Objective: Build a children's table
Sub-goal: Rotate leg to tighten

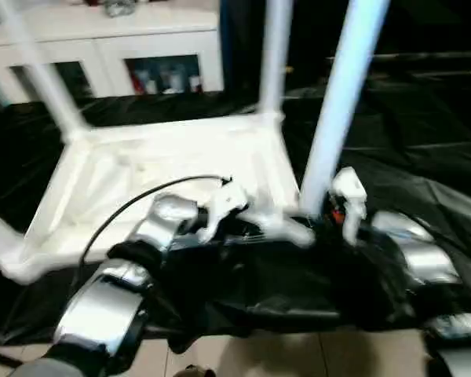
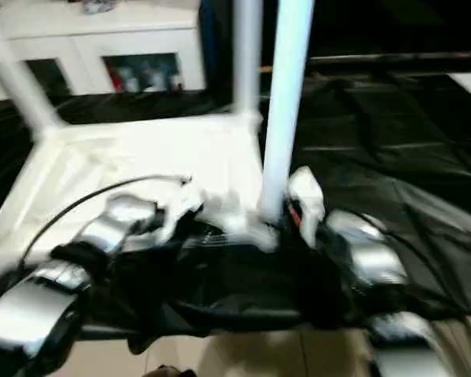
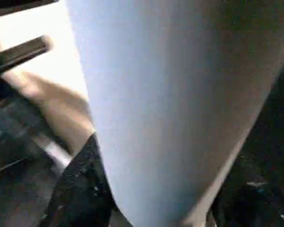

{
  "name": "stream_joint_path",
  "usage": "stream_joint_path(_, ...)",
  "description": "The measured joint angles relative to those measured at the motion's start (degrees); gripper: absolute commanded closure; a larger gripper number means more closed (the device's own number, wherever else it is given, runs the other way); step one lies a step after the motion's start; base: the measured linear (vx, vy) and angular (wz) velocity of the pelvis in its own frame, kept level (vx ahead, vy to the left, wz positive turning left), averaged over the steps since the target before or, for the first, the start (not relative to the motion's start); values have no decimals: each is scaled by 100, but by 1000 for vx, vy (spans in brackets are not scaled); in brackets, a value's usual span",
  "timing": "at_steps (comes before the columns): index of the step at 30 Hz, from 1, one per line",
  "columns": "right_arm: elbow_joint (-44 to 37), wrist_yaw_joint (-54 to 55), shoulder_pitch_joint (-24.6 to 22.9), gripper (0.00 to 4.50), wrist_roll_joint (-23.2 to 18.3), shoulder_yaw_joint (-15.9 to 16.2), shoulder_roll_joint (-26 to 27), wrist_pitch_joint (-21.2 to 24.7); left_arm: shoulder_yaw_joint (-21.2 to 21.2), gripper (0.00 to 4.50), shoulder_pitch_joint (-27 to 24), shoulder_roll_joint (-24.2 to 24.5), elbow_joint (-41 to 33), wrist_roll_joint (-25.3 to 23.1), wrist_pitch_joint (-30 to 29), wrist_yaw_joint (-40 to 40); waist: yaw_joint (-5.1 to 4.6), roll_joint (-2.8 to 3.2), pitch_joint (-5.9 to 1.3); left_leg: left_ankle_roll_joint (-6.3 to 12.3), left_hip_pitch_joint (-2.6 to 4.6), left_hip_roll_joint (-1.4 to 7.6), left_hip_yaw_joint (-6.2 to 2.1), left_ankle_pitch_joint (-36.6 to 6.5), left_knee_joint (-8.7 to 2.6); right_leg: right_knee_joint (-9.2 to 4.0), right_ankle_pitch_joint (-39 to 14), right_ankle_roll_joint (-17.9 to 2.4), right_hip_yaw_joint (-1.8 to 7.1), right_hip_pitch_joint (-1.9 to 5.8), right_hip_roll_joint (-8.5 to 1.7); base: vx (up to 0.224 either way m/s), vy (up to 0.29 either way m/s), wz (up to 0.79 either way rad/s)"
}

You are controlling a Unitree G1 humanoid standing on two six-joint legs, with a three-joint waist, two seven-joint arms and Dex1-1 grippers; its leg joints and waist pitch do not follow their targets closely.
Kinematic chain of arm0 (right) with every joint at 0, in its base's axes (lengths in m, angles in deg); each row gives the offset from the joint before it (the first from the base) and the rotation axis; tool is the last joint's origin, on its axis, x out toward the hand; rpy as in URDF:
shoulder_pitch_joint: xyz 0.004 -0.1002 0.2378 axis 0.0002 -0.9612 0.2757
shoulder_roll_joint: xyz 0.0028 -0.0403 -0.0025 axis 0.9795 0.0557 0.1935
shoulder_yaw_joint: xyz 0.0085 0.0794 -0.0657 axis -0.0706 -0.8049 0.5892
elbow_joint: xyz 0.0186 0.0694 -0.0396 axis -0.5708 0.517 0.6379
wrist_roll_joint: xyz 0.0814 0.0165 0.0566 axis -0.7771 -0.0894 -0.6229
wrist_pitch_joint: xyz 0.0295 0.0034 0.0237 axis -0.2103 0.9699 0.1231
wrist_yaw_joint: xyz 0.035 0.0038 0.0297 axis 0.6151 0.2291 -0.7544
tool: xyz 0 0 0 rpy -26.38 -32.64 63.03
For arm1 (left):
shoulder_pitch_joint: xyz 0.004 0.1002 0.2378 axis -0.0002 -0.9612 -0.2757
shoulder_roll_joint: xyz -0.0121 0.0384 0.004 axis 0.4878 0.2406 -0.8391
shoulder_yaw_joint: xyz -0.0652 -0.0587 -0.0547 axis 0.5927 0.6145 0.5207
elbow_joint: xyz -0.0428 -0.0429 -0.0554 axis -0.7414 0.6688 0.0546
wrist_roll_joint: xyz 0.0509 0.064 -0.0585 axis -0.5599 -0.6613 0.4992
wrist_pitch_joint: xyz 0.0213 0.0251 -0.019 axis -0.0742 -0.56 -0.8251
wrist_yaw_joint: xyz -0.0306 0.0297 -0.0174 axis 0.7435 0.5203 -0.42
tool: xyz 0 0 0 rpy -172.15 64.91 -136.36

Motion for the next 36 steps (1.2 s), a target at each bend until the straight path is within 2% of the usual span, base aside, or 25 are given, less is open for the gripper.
stream_joint_path(4,268,1314,165,243,49,-256,428,-18,45,450,137,-285,178,-31,-126,796,-36,-3,-3,0,0,-1,0,0,-2,0,2,-2,0,1,1,0,0,0)
stream_joint_path(6,525,2145,347,244,158,-397,708,-91,45,450,282,-489,364,-57,-209,1286,-84,-3,-7,0,0,-1,-2,0,-3,0,2,-4,-2,0,0,0,0,0)
stream_joint_path(10,631,2402,407,244,335,-395,774,-219,52,450,295,-572,384,-57,-235,1439,-100,2,-11,1,0,-5,-4,-3,-7,-5,3,-3,-4,7,0,0,0,0)
stream_joint_path(11,639,2364,404,190,343,-386,772,-307,56,450,295,-573,389,-56,-233,1437,-100,4,-12,1,0,-5,-6,-3,-7,-4,3,-3,-6,8,0,0,0,0)
stream_joint_path(15,639,1955,371,171,234,-398,733,-400,76,450,295,-521,404,-55,-197,1359,-106,8,-12,1,0,-3,-8,-2,-8,-2,3,-3,-9,7,0,0,0,0)
stream_joint_path(18,580,1310,307,129,132,-385,539,-436,92,450,294,-434,425,-42,-142,1185,-117,12,-11,1,-1,0,-8,-2,-8,0,3,-4,-14,6,0,0,0,0)
stream_joint_path(22,310,208,110,129,56,-194,159,-476,91,450,254,-227,422,1,11,662,-108,14,-11,1,-1,6,-11,-2,-19,5,3,-4,-25,1,3,0,0,0)
stream_joint_path(28,-254,-1384,-267,129,-247,59,-438,-360,29,450,8,169,115,95,231,-571,-59,11,-8,3,-7,7,-10,-2,-28,2,0,0,-27,-6,3,0,0,0)
stream_joint_path(33,-479,-2306,-403,129,-418,276,-705,-152,-77,450,-189,396,-179,196,234,-1524,46,8,-6,2,-6,7,-7,-2,-25,4,1,-1,-23,-8,2,0,0,0)
stream_joint_path(36,-484,-2656,-404,156,-435,450,-752,-38,-133,450,-285,485,-358,213,221,-1939,88,8,-5,2,-7,6,-4,-2,-22,4,2,-3,-20,-7,1,0,0,0)
